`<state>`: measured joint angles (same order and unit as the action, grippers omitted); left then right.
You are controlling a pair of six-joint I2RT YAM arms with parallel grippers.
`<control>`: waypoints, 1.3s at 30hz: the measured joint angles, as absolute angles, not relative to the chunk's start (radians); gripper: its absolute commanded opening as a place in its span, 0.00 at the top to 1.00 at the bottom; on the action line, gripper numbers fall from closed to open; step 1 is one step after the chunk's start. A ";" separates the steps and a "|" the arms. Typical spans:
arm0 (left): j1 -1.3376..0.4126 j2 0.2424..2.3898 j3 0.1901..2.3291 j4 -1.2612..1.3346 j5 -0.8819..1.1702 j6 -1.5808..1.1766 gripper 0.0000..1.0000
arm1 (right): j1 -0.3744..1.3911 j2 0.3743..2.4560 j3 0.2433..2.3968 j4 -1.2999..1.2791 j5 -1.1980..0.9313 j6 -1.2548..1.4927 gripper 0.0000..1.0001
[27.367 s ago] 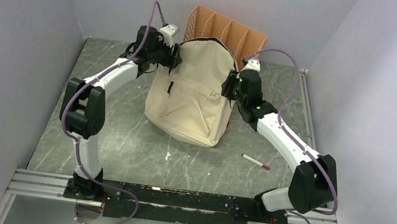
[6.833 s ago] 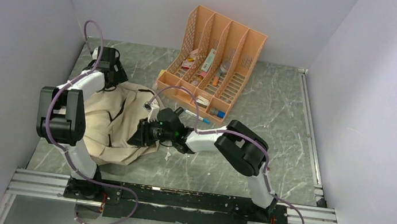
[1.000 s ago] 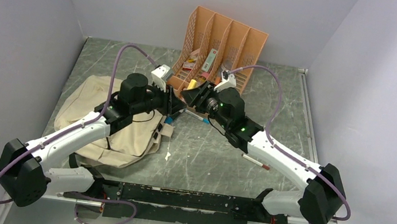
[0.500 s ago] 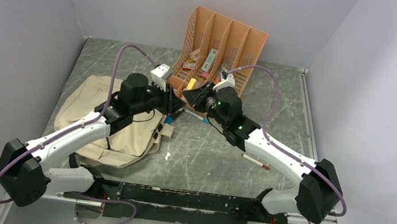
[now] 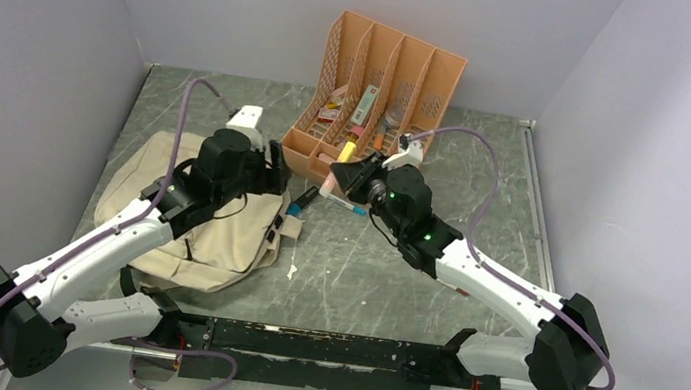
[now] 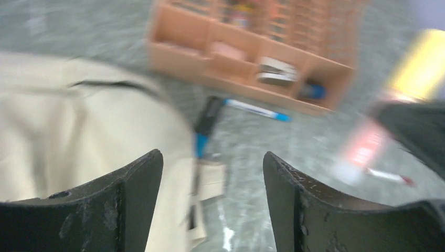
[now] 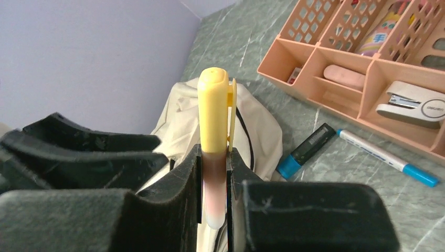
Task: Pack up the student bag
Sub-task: Pick up the stationery from the center of the board, then place the stationery in the student bag.
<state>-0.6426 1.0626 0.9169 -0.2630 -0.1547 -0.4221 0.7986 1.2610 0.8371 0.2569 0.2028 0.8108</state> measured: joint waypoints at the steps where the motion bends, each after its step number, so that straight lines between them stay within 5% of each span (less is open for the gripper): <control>1: -0.642 1.056 0.936 -0.331 -0.239 -0.448 0.25 | 0.799 1.250 0.833 0.258 0.210 0.805 1.00; 8: -0.553 1.039 0.983 -0.663 -0.594 -0.548 0.19 | 0.799 1.220 0.791 0.259 0.215 0.792 1.00; 15: -0.317 1.162 0.968 -0.681 -0.601 -0.428 0.17 | 0.799 1.220 0.762 0.257 0.172 0.793 1.00; 39: -0.315 1.468 0.936 -0.604 -0.524 -0.114 0.22 | 0.799 1.173 0.725 0.226 0.153 0.793 1.00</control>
